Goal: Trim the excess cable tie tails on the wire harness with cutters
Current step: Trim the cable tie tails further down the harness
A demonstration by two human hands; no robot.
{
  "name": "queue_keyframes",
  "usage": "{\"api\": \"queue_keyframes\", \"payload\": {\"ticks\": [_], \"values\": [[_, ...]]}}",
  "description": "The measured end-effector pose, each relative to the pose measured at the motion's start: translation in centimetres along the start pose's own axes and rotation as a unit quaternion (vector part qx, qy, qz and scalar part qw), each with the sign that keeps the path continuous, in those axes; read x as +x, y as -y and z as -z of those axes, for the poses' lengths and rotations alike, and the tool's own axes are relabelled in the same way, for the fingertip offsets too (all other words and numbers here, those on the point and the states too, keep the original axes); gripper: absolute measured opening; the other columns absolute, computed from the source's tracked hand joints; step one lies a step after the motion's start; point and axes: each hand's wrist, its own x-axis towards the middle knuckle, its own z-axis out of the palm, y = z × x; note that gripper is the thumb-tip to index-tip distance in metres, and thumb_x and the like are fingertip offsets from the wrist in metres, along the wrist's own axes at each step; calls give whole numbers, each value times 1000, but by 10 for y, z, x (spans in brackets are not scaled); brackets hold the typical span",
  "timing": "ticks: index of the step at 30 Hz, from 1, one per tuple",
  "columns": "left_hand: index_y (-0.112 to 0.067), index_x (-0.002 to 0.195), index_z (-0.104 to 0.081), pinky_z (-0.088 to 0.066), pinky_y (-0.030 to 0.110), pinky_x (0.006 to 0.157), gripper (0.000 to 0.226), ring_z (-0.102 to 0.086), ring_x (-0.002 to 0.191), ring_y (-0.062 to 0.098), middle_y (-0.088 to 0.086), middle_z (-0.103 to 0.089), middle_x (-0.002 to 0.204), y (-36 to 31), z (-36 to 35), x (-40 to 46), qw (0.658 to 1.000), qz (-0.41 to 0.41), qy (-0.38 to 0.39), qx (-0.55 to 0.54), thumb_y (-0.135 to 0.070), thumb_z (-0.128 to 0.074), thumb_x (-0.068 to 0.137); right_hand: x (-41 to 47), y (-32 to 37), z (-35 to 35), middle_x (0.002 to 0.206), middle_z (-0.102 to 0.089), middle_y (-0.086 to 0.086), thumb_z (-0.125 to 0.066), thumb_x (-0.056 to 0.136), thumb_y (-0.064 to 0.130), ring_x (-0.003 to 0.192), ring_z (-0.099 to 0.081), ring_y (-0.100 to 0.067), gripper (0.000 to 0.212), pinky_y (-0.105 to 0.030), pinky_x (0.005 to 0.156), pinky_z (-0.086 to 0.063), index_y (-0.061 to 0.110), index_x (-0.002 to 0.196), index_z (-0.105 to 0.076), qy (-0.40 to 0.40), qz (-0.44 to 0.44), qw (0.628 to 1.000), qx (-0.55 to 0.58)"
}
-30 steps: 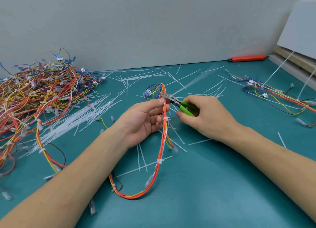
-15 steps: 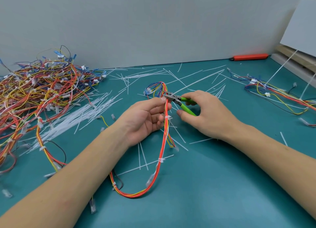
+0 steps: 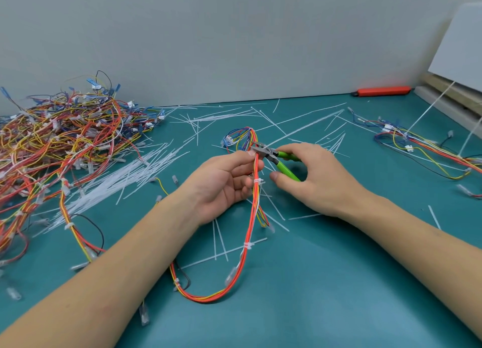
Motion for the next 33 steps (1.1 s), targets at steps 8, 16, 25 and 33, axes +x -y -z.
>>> {"api": "queue_keyframes", "payload": {"ticks": [8,16,25,33], "values": [[-16,89,-73,-52,19,53,10,-57,51,9,-1,-75,84,1,1,1,1000,-2,4,1,-24,-68,92,2,-3,0,92,-64,12,-66,85,59,89,-60,-11,35,-35,84,-51,31,107,-66,-1,5,1000,13],[-15,91,-73,-51,19,54,10,-57,52,9,-1,-75,83,1,1,1,1000,-2,3,1,-23,-66,93,1,-6,2,66,-54,10,-78,89,42,61,-46,-7,22,-20,61,-37,27,83,-64,-1,13,998,66],[-15,93,-68,-51,20,53,9,-57,51,8,-2,-75,82,0,1,0,1000,-3,2,4,-22,-64,96,0,-3,0,113,-67,15,-73,89,49,114,-58,-10,41,-31,101,-44,31,125,-65,13,8,999,32],[-17,86,-72,-50,20,55,13,-56,51,8,-1,-75,83,0,2,0,1000,-5,3,12,-23,-65,95,0,-4,-1,81,-63,10,-74,89,45,79,-60,-11,20,-28,74,-49,29,94,-64,6,12,999,46]]}}
